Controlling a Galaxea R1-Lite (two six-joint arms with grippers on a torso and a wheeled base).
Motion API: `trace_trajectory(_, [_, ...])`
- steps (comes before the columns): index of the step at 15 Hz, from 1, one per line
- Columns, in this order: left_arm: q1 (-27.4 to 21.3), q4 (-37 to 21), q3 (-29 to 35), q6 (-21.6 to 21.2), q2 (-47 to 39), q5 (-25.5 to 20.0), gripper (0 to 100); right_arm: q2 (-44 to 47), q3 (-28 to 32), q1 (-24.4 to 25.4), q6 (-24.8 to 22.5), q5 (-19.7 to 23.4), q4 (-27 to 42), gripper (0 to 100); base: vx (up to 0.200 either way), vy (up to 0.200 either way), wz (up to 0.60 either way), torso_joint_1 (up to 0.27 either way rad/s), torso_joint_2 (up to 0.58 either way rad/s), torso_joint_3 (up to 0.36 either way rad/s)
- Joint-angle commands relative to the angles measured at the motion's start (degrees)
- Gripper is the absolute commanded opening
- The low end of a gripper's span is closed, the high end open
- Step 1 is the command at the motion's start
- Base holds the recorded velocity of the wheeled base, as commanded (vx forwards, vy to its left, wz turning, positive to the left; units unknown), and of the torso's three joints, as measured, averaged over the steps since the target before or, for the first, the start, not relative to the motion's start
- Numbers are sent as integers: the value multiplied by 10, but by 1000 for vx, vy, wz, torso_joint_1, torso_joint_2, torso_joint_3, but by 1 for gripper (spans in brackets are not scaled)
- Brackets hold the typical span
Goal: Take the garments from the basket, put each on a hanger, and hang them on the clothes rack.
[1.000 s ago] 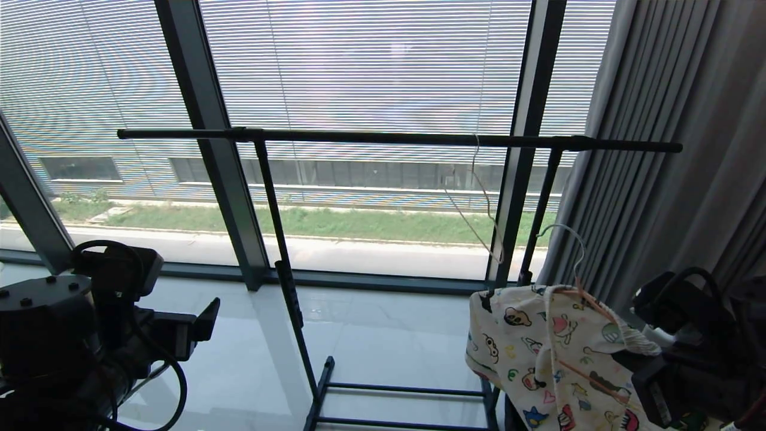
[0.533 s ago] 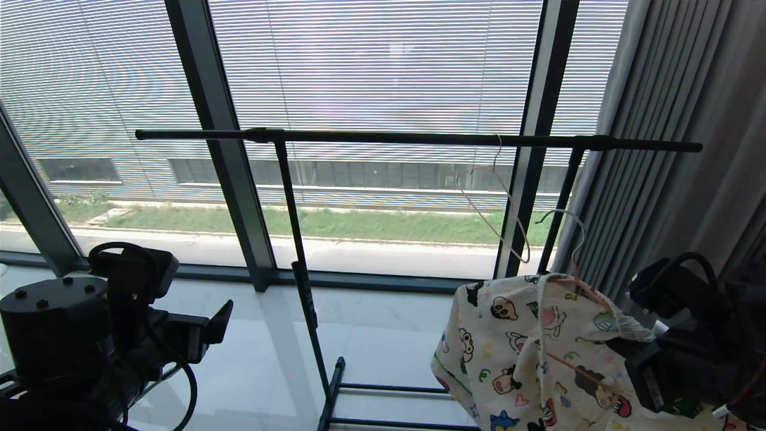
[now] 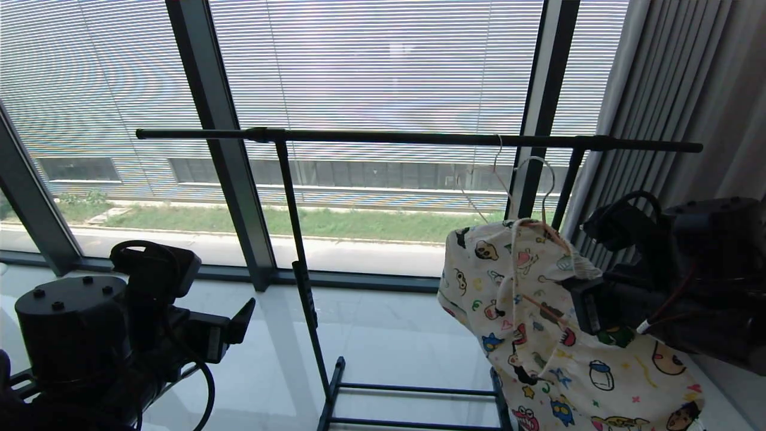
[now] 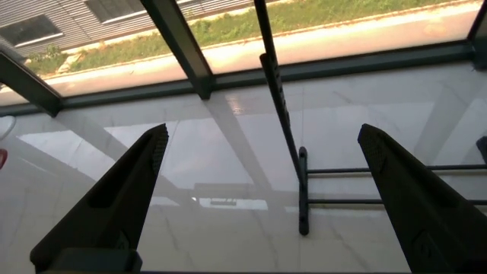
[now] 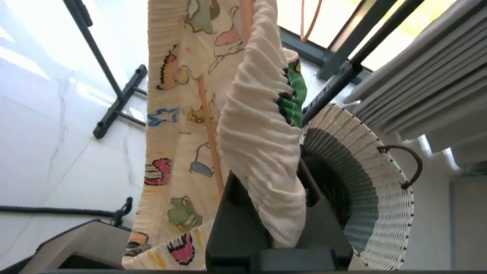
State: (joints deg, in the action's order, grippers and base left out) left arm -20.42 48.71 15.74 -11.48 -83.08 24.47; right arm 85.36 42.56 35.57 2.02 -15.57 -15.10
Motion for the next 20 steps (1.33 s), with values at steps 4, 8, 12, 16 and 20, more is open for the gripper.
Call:
trace_trajectory(4, [-8,1,0,-1,1,1,100,47,38,-1,5,-2,-6,0,200,0,0,-1,6,4])
trace_trajectory(8, [-12,1,0,0,2,1,100,48,38,-1,5,-1,-8,0,200,0,0,10,1,0])
trace_trajectory(12, [-16,2,0,-1,2,1,100,48,38,-1,5,-1,-9,0,200,0,0,4,2,1])
trace_trajectory(16, [-16,2,0,-1,1,1,100,48,38,-1,5,-1,-9,0,100,0,0,1,1,2])
trace_trajectory(20, [-16,2,0,-1,1,1,100,78,75,-3,5,4,-34,0,0,0,0,0,0,0])
